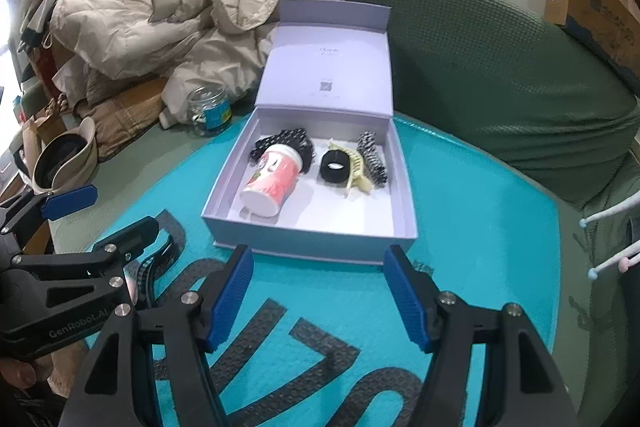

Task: Organize objects
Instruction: 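Move both tools toward the pink compact and black headband on the mat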

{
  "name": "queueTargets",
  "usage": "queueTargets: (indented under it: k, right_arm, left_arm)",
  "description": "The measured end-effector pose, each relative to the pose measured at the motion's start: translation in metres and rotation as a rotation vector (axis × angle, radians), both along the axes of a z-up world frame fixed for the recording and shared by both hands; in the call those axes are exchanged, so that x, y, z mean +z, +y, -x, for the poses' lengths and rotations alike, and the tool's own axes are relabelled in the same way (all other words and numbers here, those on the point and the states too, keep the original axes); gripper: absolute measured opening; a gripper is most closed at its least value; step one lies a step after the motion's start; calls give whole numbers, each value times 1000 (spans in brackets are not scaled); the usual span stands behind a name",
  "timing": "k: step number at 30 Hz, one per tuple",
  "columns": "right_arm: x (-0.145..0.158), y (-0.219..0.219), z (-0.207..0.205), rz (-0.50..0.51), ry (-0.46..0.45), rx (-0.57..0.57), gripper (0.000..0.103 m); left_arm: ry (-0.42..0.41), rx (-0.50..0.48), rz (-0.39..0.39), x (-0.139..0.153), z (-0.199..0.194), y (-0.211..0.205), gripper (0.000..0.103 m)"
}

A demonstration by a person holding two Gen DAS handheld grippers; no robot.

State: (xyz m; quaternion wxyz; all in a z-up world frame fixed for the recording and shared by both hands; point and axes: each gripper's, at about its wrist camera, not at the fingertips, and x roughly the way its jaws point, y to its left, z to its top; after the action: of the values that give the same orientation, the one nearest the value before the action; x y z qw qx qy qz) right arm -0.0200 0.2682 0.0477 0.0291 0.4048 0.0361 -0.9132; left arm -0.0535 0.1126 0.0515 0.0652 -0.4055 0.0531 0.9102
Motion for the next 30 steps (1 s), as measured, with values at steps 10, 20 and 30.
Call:
queueTargets:
  k: [10,20,30]
  right_arm:
    - [-19,-28,-13,-4,-40,60,69]
    - [-42,-62,-18,-10,-85,150,69]
    - [-63,-94,-22,-20,-135,231,69]
  left_arm:
    - [-40,40,-3,-16,-19,-23,78]
    - [-98,104,0,-44,-37,-52,78]
    - [-174,172,4,-73,-53,-79,78]
